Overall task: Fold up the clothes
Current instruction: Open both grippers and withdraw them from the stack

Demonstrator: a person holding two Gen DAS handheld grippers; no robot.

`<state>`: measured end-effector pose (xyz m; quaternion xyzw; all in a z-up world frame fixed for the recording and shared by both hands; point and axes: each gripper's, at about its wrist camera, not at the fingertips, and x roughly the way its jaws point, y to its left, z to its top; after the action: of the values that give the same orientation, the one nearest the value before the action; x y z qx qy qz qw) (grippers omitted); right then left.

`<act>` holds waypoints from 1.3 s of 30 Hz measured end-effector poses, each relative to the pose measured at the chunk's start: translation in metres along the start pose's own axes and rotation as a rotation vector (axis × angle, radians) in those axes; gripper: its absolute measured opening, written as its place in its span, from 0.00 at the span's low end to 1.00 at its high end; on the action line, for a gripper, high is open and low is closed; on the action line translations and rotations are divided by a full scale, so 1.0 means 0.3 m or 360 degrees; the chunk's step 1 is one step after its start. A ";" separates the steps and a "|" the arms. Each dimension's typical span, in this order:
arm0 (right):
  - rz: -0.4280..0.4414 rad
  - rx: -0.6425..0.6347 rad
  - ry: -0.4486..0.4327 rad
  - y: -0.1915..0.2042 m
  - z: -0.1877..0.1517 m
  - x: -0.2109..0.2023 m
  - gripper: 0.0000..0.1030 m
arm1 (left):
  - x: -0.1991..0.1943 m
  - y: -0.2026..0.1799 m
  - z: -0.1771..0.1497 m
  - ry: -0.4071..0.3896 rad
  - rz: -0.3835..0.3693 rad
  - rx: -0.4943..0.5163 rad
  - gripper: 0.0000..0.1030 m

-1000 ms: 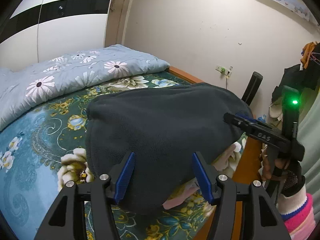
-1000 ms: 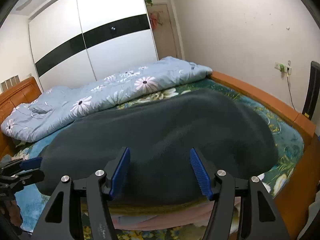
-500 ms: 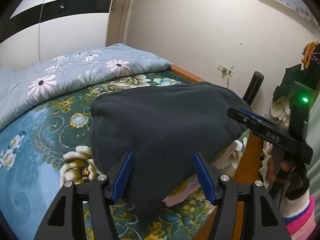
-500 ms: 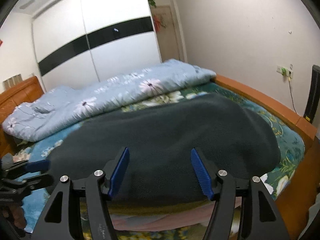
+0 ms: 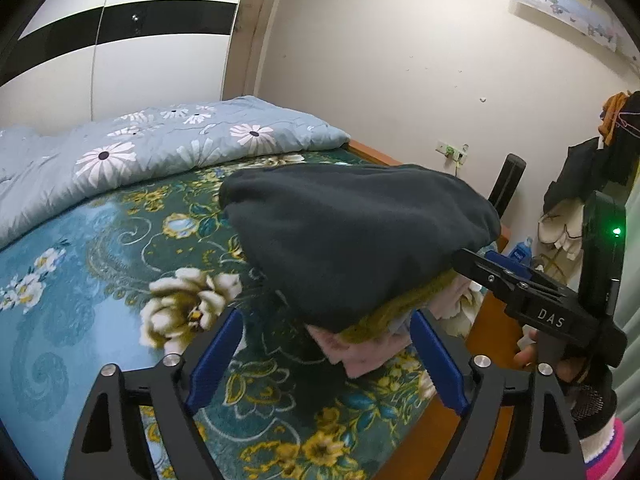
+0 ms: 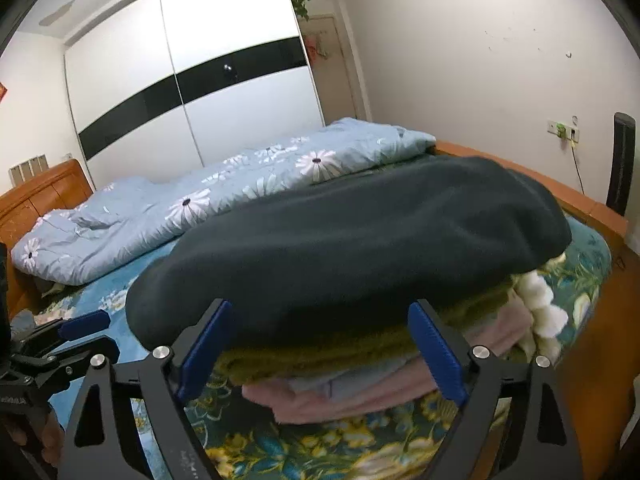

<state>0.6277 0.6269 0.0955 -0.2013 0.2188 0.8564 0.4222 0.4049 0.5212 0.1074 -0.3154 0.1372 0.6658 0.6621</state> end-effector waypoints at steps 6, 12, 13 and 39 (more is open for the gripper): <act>-0.0096 0.0014 -0.0018 0.047 -0.031 -0.028 0.89 | -0.053 0.032 -0.021 -0.0055 0.0007 -0.0039 1.00; -0.0163 -0.0032 -0.0061 0.076 -0.068 -0.065 0.89 | -0.087 0.031 -0.039 -0.0068 0.0054 -0.0023 1.00; -0.0172 -0.0043 -0.0066 0.080 -0.074 -0.070 0.89 | -0.092 0.029 -0.045 -0.0067 0.0054 -0.0017 1.00; -0.0375 -0.0012 -0.0088 0.144 -0.149 -0.305 0.90 | -0.251 -0.123 -0.136 -0.0055 0.0327 0.0109 1.00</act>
<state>0.6514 0.5209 0.1161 -0.2034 0.1786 0.8069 0.5251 0.4445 0.4400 0.1302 -0.2653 0.1798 0.7304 0.6031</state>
